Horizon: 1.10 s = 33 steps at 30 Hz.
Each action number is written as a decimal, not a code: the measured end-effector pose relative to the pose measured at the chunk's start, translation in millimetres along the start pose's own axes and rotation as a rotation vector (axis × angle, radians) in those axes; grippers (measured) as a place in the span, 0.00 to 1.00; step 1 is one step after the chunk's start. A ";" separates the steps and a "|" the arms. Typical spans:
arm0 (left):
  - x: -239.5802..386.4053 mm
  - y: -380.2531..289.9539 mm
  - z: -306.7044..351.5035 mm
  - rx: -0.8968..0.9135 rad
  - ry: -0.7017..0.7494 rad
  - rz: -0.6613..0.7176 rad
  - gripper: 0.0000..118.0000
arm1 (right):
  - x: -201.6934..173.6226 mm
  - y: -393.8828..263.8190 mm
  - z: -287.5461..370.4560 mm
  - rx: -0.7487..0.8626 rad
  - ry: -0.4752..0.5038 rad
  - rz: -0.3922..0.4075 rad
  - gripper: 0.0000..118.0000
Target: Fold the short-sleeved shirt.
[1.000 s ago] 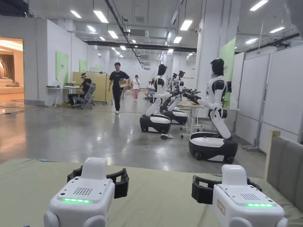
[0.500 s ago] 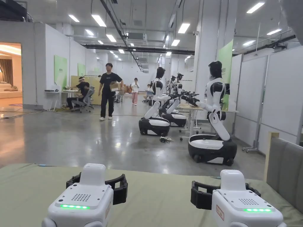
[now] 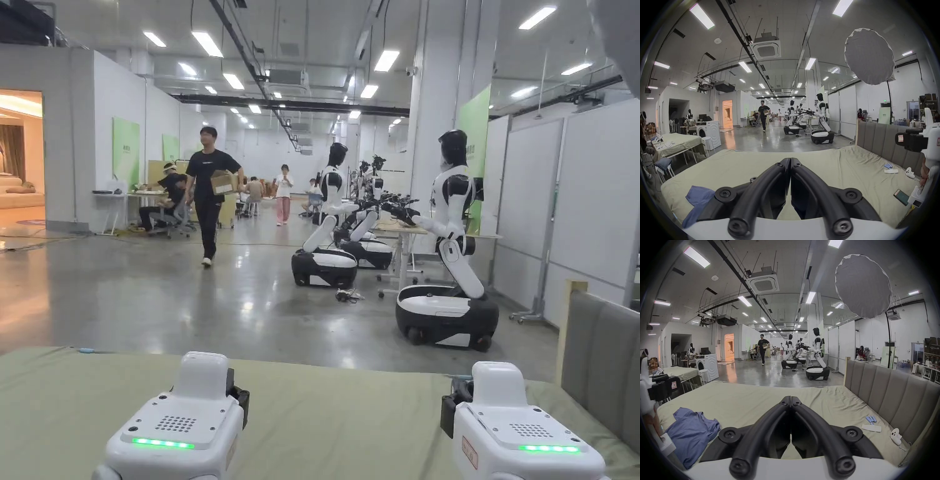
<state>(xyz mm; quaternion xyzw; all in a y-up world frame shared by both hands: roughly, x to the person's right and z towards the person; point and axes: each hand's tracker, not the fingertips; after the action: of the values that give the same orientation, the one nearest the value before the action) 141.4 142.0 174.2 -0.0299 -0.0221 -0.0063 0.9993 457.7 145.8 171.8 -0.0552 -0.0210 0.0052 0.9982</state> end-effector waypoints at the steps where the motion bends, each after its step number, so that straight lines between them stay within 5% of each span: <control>1: 0.2 0.2 -0.8 -0.002 0.003 0.007 0.03 | 0.6 -0.4 -0.9 -0.006 0.002 -0.003 0.00; 9: -20.2 -5.5 11.1 -0.016 0.055 0.011 0.03 | -21.3 -2.6 -3.3 -0.012 0.040 0.009 0.00; 25: -175.8 -27.1 111.7 -0.094 0.421 0.037 0.03 | -210.3 -17.6 16.8 -0.030 0.453 0.055 0.00; 33: -211.7 -41.8 113.8 -0.256 0.428 0.048 0.03 | -234.3 -40.4 12.9 -0.069 0.497 0.050 0.00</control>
<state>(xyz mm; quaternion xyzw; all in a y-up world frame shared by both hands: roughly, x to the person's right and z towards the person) -75.6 109.4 280.8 -0.1550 0.1919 0.0086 0.9691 223.4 104.1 179.5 -0.0894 0.2262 0.0153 0.9698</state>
